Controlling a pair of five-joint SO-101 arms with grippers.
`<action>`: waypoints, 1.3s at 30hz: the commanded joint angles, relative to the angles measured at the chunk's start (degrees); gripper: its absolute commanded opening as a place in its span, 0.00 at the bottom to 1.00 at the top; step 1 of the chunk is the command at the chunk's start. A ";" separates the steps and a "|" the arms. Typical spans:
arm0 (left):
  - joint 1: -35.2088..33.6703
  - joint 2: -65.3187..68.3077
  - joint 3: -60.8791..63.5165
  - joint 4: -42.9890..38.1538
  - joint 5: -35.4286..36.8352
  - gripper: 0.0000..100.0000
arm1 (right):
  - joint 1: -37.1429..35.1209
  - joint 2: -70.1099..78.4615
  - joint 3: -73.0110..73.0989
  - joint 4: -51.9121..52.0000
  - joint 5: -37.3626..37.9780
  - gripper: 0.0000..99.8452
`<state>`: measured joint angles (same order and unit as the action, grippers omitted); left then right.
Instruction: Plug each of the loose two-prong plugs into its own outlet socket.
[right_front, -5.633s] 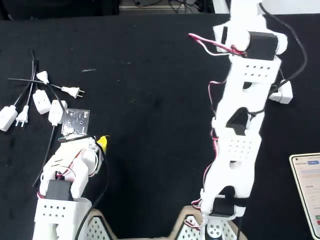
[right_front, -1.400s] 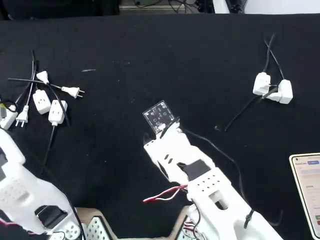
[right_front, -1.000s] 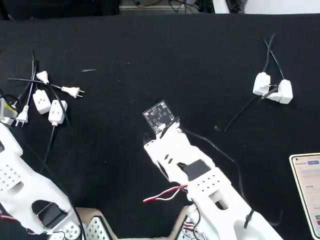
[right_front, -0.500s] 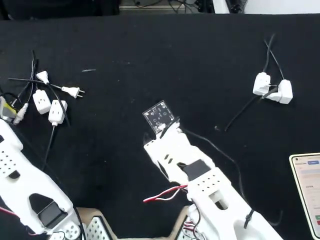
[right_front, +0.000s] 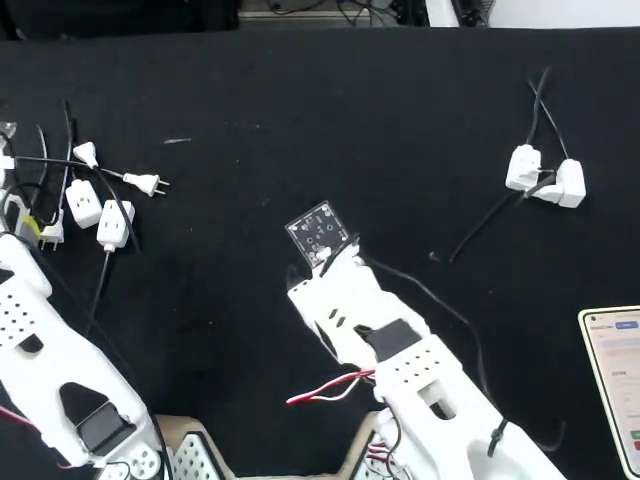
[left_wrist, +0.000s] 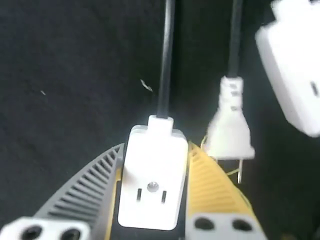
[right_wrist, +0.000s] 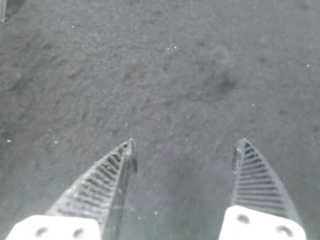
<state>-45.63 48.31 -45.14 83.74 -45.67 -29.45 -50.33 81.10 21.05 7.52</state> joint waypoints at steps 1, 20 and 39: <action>0.57 -1.32 -8.48 6.68 -0.18 0.03 | -0.53 -1.63 -0.31 -1.49 0.09 0.30; -6.99 -24.53 -5.58 17.23 16.18 0.03 | -0.44 -1.63 -0.31 -1.49 0.09 0.30; 37.23 -91.34 76.53 6.15 20.31 0.03 | 13.36 -2.07 -2.15 -1.49 -3.96 0.30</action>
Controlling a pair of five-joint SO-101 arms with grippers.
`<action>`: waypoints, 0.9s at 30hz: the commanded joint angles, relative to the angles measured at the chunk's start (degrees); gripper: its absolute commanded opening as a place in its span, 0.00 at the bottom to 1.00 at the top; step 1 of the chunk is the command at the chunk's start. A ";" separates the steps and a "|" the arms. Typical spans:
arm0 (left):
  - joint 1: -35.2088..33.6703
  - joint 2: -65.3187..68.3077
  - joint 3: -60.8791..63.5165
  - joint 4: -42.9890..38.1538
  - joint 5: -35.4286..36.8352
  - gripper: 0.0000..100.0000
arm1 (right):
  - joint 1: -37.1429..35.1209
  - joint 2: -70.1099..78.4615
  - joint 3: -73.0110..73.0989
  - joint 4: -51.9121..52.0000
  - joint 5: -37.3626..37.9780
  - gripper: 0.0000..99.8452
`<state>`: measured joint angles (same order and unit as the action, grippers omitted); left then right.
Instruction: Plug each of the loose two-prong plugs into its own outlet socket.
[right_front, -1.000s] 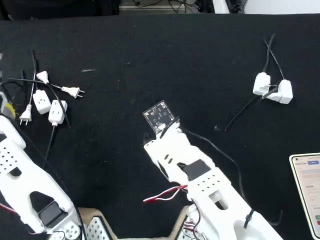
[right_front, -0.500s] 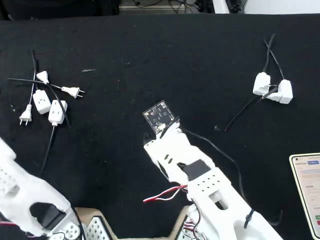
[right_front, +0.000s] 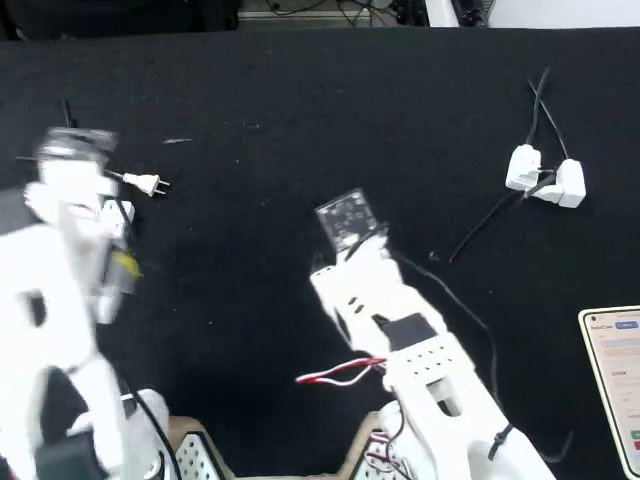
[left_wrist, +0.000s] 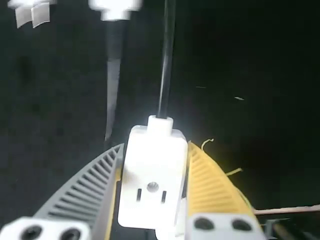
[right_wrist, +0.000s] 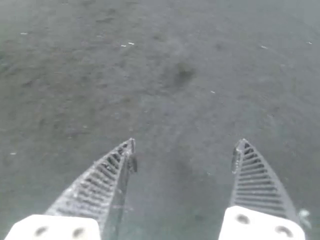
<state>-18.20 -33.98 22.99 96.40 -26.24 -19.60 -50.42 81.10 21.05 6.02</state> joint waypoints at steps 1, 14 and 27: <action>12.44 -11.25 12.09 -9.41 1.23 0.03 | 4.31 -1.98 -2.15 -1.49 -3.25 0.30; 28.26 -14.95 42.59 -37.71 9.23 0.09 | 5.63 -1.98 -2.68 -1.49 -3.43 0.30; 11.91 -10.81 35.74 -37.54 16.35 0.28 | 5.54 -1.98 -2.68 -1.49 -3.34 0.30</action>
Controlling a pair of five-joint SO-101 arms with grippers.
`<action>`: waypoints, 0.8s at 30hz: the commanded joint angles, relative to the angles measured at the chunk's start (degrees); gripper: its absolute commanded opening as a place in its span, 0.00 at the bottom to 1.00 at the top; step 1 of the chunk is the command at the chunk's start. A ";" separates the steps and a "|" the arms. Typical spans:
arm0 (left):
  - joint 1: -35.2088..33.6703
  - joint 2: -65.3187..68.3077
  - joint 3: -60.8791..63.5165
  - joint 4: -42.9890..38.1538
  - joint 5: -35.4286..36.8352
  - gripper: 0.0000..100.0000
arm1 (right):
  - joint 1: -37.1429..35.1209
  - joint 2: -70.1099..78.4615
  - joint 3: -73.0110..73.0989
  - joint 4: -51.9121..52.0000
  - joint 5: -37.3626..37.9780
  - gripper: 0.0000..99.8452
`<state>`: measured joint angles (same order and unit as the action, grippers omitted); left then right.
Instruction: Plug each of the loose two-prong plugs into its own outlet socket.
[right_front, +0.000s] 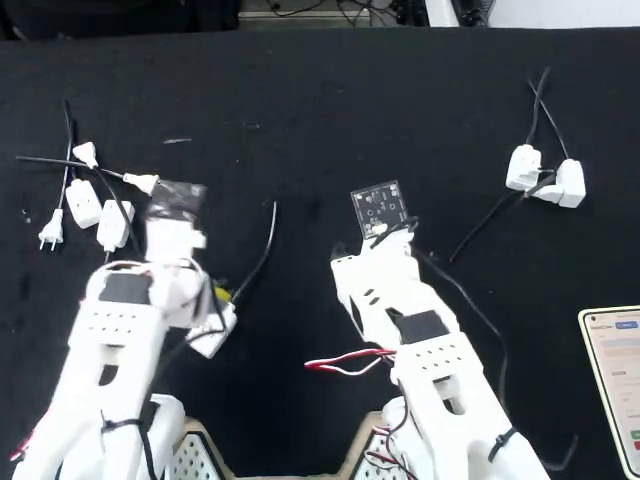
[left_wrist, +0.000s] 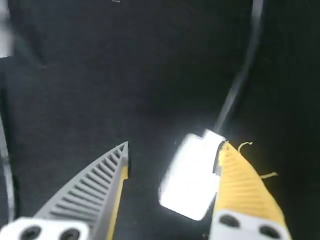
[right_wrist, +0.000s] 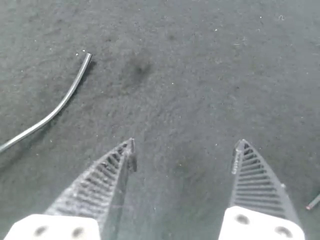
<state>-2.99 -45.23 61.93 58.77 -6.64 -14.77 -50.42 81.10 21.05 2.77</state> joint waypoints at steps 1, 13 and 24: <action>-3.82 0.44 -2.42 0.62 -5.36 0.28 | 0.62 -1.98 -2.68 -1.49 -0.09 0.30; -4.26 0.44 4.97 0.26 -16.70 0.28 | -1.23 -1.89 -2.51 -1.49 -0.09 0.30; -16.31 0.18 8.75 -16.35 -16.97 0.28 | -1.14 -1.89 -2.51 -1.49 -0.09 0.30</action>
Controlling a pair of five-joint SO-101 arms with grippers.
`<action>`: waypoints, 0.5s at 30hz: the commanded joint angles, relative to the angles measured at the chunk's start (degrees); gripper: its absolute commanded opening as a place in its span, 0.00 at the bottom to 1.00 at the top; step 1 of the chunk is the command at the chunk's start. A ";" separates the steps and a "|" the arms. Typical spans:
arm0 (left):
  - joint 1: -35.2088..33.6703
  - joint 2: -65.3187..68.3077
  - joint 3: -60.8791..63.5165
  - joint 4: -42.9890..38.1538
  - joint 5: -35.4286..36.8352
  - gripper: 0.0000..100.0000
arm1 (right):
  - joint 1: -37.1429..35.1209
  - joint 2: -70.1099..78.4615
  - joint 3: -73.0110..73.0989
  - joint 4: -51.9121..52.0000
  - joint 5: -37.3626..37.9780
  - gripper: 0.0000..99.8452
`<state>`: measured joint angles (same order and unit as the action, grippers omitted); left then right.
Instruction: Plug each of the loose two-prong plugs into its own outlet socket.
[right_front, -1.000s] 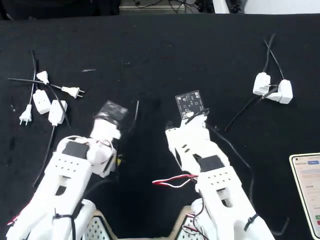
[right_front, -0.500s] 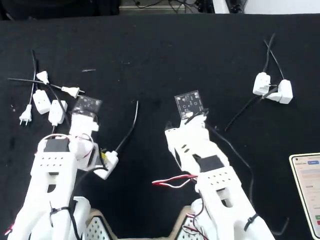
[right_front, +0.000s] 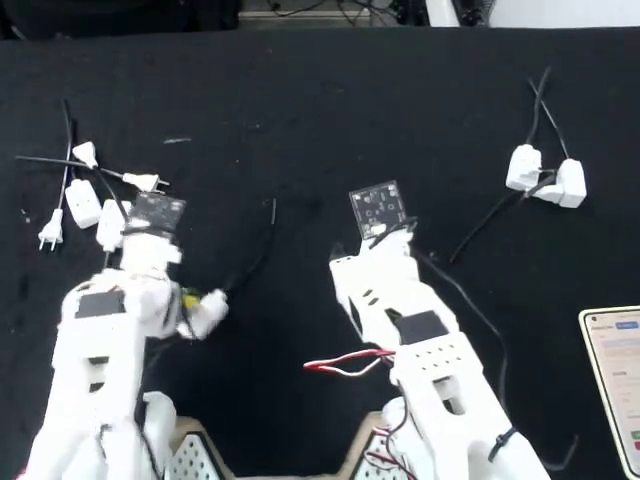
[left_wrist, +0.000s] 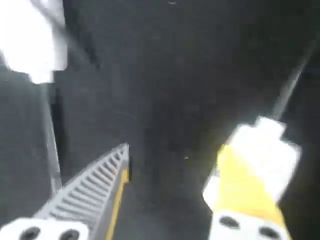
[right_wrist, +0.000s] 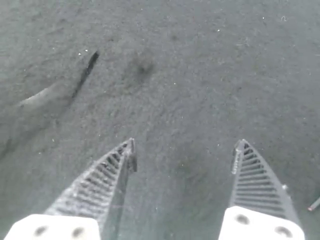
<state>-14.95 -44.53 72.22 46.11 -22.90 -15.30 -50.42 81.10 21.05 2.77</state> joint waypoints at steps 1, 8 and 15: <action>-5.85 -0.44 -1.98 -4.31 -1.58 0.28 | -0.62 -1.89 -2.51 -1.49 -0.09 0.30; -12.79 -0.97 -8.04 -1.05 -6.95 0.28 | -0.79 -1.89 -2.51 -1.49 -0.09 0.30; -2.95 -0.97 -24.40 28.84 -6.95 0.28 | -0.53 -1.89 -2.51 -1.41 -0.09 0.30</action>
<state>-23.65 -44.79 56.57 62.02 -29.14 -15.47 -50.42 81.10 21.05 2.77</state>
